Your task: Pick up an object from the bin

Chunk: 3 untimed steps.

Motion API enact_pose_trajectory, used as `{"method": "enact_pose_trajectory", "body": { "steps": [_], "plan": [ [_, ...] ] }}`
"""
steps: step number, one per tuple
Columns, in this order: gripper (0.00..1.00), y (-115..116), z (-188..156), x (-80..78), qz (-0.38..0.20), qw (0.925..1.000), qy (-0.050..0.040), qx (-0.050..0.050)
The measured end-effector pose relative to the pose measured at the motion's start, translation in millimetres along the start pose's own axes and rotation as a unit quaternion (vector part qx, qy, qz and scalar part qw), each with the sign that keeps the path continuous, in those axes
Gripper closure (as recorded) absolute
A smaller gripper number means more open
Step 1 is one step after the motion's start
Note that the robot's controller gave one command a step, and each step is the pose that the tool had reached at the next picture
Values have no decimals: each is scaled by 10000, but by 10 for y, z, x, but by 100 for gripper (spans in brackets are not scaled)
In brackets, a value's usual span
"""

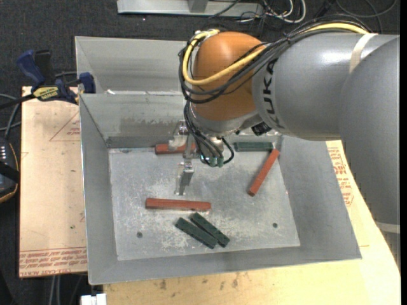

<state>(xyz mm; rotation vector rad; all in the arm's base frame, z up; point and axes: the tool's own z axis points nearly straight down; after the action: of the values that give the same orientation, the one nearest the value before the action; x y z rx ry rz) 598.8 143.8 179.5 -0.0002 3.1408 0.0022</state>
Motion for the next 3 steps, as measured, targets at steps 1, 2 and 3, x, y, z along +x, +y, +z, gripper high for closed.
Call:
{"method": "enact_pose_trajectory", "body": {
  "steps": [1, 2, 3],
  "plan": [
    [0, -1, 0, 0, 3, 10000, 0, 0],
    [0, -193, 690, 330, 45, 10000, -15, -4],
    [0, -244, 891, 378, 448, 9990, 30, 4]
  ]
}}
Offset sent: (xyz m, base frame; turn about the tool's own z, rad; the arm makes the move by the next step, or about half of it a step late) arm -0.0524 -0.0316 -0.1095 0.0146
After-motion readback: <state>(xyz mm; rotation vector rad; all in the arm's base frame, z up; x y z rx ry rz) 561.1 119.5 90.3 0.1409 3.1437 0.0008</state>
